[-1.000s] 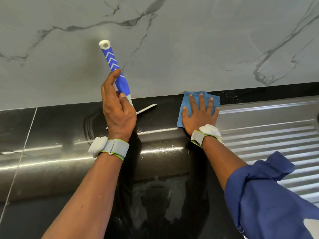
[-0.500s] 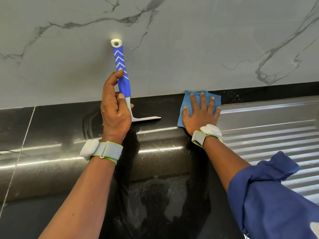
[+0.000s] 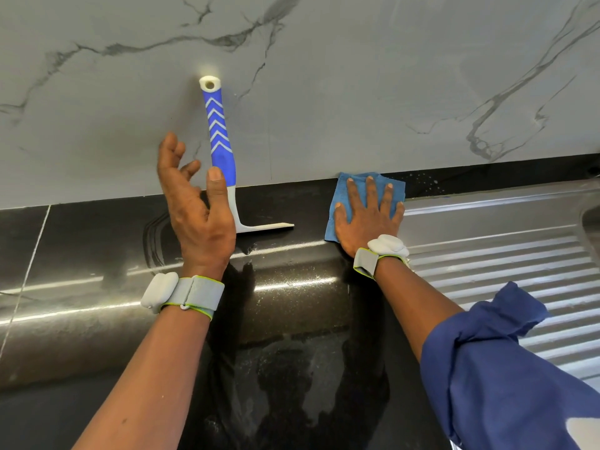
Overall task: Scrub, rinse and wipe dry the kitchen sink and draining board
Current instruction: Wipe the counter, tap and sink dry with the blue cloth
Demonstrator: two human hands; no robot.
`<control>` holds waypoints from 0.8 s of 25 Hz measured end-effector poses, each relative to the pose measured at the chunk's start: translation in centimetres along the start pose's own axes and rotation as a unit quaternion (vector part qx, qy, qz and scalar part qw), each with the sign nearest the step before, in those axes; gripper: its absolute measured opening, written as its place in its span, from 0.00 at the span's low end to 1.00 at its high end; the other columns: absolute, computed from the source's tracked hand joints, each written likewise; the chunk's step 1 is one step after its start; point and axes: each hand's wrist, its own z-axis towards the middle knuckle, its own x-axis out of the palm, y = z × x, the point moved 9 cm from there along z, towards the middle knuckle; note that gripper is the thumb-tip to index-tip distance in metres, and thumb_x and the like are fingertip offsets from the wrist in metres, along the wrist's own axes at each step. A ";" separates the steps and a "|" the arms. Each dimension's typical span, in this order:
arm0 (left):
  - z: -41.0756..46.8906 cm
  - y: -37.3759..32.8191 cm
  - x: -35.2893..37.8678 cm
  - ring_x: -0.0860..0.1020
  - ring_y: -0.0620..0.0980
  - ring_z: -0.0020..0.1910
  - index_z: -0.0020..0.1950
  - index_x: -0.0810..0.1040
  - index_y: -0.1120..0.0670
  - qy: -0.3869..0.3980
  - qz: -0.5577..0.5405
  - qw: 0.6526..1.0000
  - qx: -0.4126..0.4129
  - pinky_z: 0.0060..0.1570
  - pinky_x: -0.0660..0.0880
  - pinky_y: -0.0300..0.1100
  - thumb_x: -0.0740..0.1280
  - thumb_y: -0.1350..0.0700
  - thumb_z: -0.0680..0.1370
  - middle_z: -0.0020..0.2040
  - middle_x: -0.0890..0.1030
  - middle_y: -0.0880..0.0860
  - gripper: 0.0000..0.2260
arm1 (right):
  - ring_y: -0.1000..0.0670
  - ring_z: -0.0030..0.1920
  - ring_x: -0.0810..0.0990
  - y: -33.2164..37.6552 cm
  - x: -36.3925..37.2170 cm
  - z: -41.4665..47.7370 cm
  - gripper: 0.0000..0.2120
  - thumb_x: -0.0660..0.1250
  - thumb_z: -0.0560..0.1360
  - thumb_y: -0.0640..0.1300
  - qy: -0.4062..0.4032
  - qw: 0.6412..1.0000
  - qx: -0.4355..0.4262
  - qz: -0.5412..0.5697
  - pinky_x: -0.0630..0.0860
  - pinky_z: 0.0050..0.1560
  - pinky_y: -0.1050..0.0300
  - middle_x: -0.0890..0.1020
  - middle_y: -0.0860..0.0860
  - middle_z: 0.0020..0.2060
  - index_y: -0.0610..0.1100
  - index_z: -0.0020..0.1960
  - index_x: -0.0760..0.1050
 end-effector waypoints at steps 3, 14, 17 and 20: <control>-1.5 -0.5 -1.6 0.70 0.49 0.72 0.80 0.60 0.61 -0.073 0.059 0.995 0.021 0.71 0.69 0.54 0.62 0.50 0.84 0.76 0.68 0.57 0.27 | 0.38 0.80 0.39 -0.1 0.3 0.1 0.31 0.42 0.81 0.65 0.006 1.000 -0.001 -0.006 0.42 0.76 0.32 0.43 0.51 0.82 0.60 0.81 0.40; -12.8 -5.3 -0.8 0.64 0.52 0.78 0.79 0.66 0.54 -0.030 0.152 0.987 -0.035 0.74 0.60 0.55 0.62 0.48 0.81 0.79 0.66 0.54 0.26 | 0.39 0.80 0.40 -2.0 -0.3 -24.8 0.30 0.48 0.81 0.63 0.020 0.994 -0.111 0.005 0.50 0.75 0.30 0.45 0.49 0.82 0.60 0.81 0.46; -14.5 -5.4 2.1 0.64 0.53 0.78 0.75 0.72 0.52 0.056 0.142 0.988 -0.011 0.74 0.61 0.57 0.63 0.49 0.81 0.78 0.67 0.53 0.22 | 0.40 0.81 0.43 -5.5 -0.4 -36.8 0.33 0.54 0.79 0.65 0.021 0.996 -0.083 0.007 0.55 0.74 0.29 0.46 0.49 0.82 0.60 0.81 0.49; -15.9 -4.7 4.3 0.66 0.52 0.76 0.69 0.77 0.50 0.138 0.151 0.979 0.009 0.71 0.64 0.61 0.66 0.51 0.81 0.75 0.69 0.51 0.17 | 0.40 0.81 0.45 -7.6 0.0 -36.0 0.34 0.54 0.79 0.66 0.015 0.998 -0.057 0.005 0.56 0.74 0.30 0.48 0.49 0.82 0.59 0.81 0.50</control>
